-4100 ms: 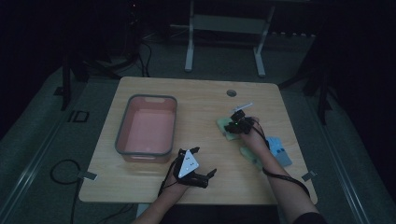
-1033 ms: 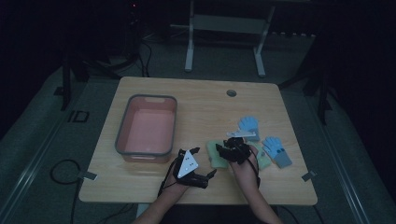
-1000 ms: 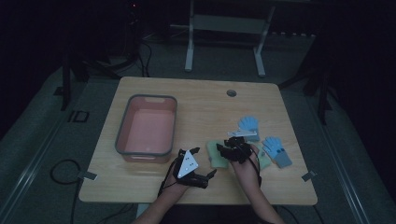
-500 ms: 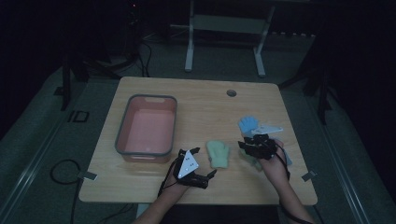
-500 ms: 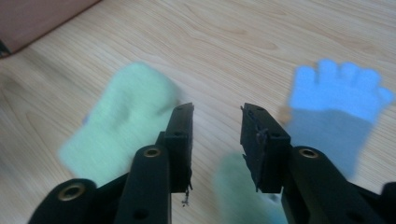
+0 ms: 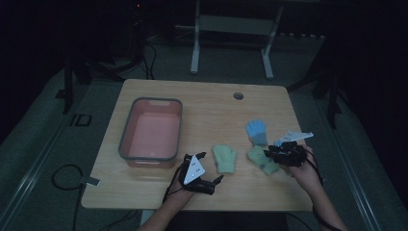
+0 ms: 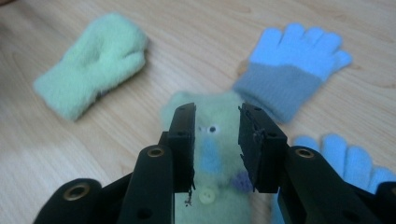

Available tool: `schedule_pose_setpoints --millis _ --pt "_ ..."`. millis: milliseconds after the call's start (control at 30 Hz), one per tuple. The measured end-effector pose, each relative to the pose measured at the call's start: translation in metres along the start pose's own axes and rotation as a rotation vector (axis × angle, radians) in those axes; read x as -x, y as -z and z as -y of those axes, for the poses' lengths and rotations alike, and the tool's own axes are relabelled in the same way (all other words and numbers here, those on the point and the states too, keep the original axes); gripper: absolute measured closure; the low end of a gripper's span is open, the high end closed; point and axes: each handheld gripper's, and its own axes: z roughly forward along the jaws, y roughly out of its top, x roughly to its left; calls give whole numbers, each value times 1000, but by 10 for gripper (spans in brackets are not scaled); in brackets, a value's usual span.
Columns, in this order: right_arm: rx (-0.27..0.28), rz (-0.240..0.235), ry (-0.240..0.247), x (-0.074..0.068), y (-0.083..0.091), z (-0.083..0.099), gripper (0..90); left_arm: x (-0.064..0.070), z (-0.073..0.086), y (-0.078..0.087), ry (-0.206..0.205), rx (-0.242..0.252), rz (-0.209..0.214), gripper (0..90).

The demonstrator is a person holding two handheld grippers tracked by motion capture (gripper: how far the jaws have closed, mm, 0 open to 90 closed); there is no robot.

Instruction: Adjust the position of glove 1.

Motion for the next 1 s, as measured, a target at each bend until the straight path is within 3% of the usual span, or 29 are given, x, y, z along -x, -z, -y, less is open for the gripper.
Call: schedule_pose_setpoints --millis 333,467,633,867,1000 --pt "-28 -36 -10 6 -14 12 638 0 0 0 0 0 -2 21" --pt "-63 -11 12 9 -22 16 611 0 0 0 2 0 -1 21" --pt "-108 -56 7 16 -37 23 593 0 0 0 3 0 -1 21" --pt "-86 -82 -13 16 -40 28 742 0 0 0 4 -2 -2 21" --pt "-103 -45 -28 8 -40 26 794 0 0 -1 -5 -9 -8 21"
